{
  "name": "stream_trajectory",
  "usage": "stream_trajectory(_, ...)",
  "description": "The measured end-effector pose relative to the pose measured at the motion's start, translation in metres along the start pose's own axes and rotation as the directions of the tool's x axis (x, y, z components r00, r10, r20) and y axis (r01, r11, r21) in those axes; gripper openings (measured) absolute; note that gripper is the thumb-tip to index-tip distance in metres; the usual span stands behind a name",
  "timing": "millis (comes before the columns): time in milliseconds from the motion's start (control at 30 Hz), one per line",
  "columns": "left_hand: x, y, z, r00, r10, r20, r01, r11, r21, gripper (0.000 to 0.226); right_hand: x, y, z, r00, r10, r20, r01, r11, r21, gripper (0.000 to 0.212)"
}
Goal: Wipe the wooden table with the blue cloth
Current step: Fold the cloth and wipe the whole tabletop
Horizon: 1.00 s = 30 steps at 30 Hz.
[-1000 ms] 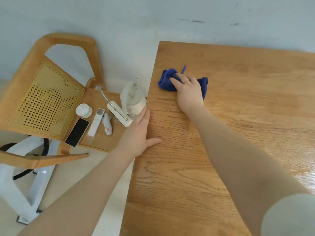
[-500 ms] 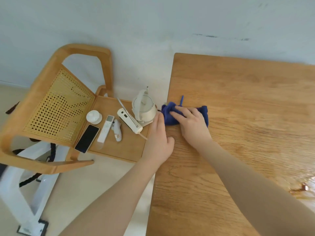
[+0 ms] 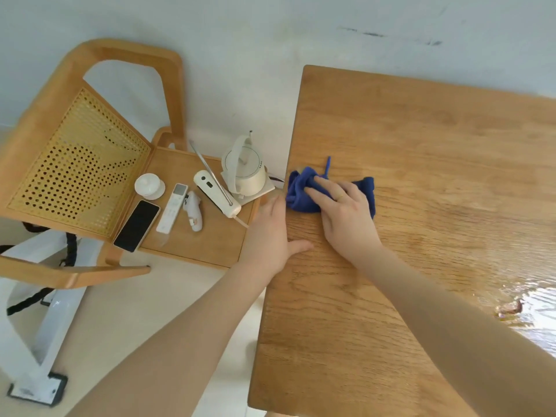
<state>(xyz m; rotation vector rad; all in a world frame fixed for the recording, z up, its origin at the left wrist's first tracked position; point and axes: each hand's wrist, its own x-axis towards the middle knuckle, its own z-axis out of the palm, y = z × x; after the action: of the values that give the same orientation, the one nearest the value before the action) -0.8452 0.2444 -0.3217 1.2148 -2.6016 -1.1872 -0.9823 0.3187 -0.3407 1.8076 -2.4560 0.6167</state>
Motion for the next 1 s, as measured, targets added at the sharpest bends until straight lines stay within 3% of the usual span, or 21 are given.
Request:
stream_trajectory(167, 0.0, 0.006, 0.001, 0.998, -0.054, -0.025, 0.051, 0.991, -0.123, 0.091, 0.015, 0.015, -0.005, 0.994, -0.095, 0.061, 0.092, 0.995, 0.04, 0.041)
stream_trajectory(333, -0.003, 0.008, -0.001, 0.993, -0.118, 0.027, 0.12, 0.987, -0.106, 0.096, 0.073, 0.031, 0.005, 0.993, 0.118, 0.029, -0.117, 0.993, -0.036, 0.037)
stream_trajectory(433, -0.003, 0.01, 0.0, 0.987, -0.152, 0.047, 0.156, 0.983, -0.095, 0.098, 0.069, 0.024, 0.005, 0.99, 0.136, 0.032, -0.135, 0.99, -0.033, 0.036)
stream_trajectory(667, -0.005, 0.015, -0.002, 0.993, -0.115, 0.038, 0.117, 0.992, -0.046, 0.095, -0.043, 0.003, -0.016, 0.996, -0.061, 0.069, 0.051, 0.989, 0.139, 0.033)
stream_trajectory(767, -0.005, 0.014, -0.002, 0.992, -0.125, 0.027, 0.125, 0.992, -0.006, 0.097, -0.035, 0.02, -0.018, 0.982, -0.174, 0.076, 0.162, 0.977, 0.139, 0.03)
stream_trajectory(833, -0.005, 0.013, -0.001, 0.987, -0.159, 0.028, 0.158, 0.987, 0.032, 0.098, -0.008, 0.033, -0.016, 0.991, -0.121, 0.055, 0.116, 0.989, 0.095, 0.028)
stream_trajectory(933, -0.008, 0.016, 0.002, 0.972, -0.233, 0.021, 0.231, 0.97, 0.072, 0.096, 0.036, 0.051, -0.014, 0.986, 0.136, 0.095, -0.136, 0.991, -0.004, 0.03)
stream_trajectory(1000, -0.01, 0.018, 0.003, 0.966, -0.26, -0.003, 0.26, 0.964, 0.059, 0.095, 0.048, 0.052, -0.011, 0.973, 0.209, 0.098, -0.205, 0.978, -0.043, 0.03)
